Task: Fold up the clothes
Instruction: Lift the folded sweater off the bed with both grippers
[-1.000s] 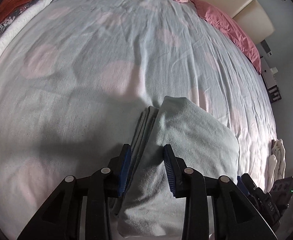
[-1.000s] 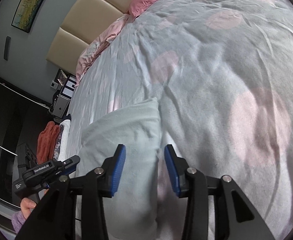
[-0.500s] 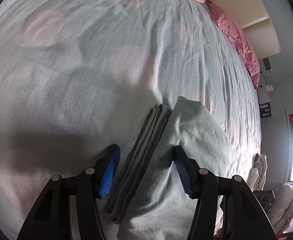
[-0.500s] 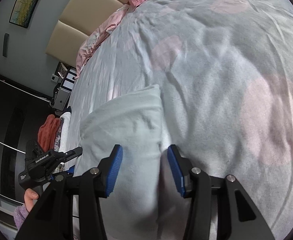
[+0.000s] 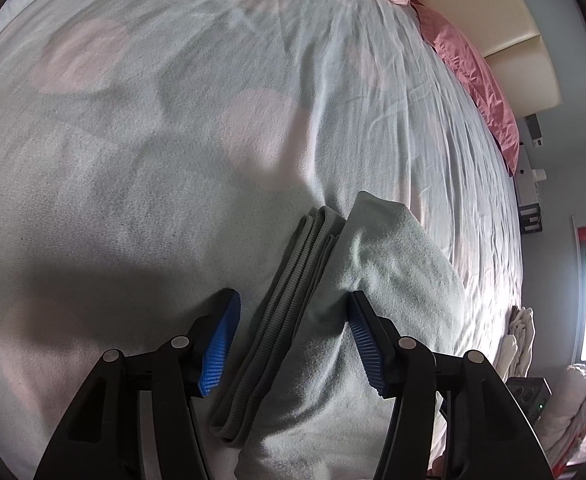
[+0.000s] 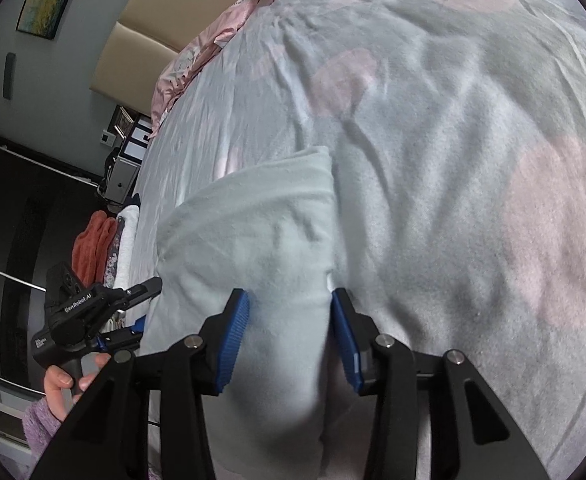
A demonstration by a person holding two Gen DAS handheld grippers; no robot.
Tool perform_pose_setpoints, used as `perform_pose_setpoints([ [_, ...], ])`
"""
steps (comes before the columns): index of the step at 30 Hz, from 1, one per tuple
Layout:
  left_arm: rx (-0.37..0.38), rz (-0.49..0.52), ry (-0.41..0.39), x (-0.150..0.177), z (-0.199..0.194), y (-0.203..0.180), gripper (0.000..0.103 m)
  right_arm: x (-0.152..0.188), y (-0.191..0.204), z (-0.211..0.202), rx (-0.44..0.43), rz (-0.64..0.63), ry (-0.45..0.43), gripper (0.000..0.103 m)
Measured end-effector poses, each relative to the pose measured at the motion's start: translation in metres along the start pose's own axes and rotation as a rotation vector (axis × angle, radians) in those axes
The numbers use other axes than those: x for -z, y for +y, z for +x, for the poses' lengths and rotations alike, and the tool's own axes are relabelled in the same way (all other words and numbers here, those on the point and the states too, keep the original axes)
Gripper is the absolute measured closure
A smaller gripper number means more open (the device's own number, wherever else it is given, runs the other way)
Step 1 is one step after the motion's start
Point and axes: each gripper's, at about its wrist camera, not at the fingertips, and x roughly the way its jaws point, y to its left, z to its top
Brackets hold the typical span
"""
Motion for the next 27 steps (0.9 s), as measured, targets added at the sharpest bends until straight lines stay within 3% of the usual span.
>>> perform_pose_setpoints([
  [2, 0.000, -0.001, 0.001, -0.001, 0.001, -0.001, 0.045, 0.000, 0.002, 0.002, 0.002, -0.016, 0.005, 0.064],
  [9, -0.002, 0.001, 0.001, 0.001, -0.001, 0.000, 0.045, 0.003, 0.005, -0.002, -0.034, -0.018, -0.012, 0.083],
  [15, 0.009, 0.040, 0.020, 0.007, -0.001, -0.007, 0.046, 0.006, 0.014, -0.024, -0.057, -0.026, -0.054, 0.086],
  [20, 0.056, 0.159, 0.114, 0.027, 0.009, -0.035, 0.046, 0.009, 0.017, -0.055, 0.009, -0.045, -0.103, 0.086],
  [27, 0.095, 0.269, 0.185, 0.044, 0.014, -0.062, 0.046, 0.004, -0.028, -0.083, 0.111, 0.111, -0.121, 0.086],
])
